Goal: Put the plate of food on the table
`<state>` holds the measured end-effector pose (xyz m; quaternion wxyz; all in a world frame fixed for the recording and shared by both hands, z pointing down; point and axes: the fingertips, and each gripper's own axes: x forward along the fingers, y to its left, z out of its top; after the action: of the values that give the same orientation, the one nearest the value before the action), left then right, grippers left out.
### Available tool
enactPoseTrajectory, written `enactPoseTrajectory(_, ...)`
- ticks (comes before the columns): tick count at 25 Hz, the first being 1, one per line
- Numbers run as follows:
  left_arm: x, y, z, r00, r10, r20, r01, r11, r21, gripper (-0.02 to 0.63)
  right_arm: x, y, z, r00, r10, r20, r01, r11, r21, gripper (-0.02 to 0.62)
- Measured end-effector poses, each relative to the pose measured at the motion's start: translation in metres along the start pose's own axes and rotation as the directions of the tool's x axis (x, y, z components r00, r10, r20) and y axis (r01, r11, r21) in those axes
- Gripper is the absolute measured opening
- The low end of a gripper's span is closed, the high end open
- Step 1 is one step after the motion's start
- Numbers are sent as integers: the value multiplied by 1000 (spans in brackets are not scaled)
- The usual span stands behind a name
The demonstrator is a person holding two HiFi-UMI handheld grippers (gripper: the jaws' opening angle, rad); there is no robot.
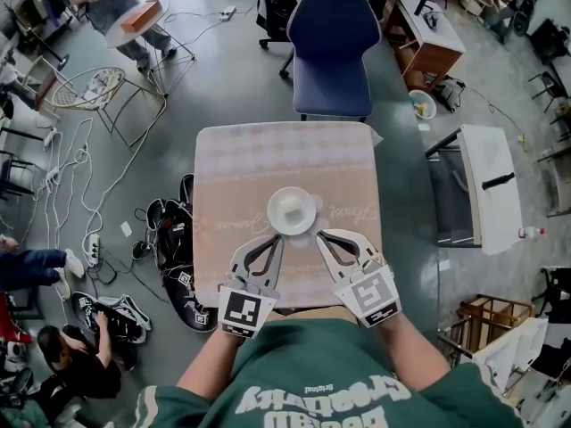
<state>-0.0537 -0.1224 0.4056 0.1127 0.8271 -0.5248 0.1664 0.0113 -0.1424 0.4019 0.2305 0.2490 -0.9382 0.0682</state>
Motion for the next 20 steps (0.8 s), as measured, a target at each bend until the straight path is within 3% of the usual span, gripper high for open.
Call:
enactPoseTrajectory(5, -10, -8, 15, 999, -16, 39, 13, 998, 61, 9, -13, 9, 14, 999, 19, 43, -18, 1000, -24, 14)
enactPoseTrajectory(10, -22, -2, 16, 999, -2, 46, -2, 997, 79, 9, -25, 21, 14, 996, 50, 69, -42, 993, -107, 14)
enactPoseTrajectory(16, -34, 5, 17, 999, 16, 47, -19, 998, 66, 9, -34, 17, 13, 995, 34, 94, -28, 997, -65, 14)
enactPoseTrajectory(20, -34, 8, 18, 999, 22, 48, -26, 997, 73, 9, -34, 18, 17, 994, 25, 105, -15, 996, -91, 14)
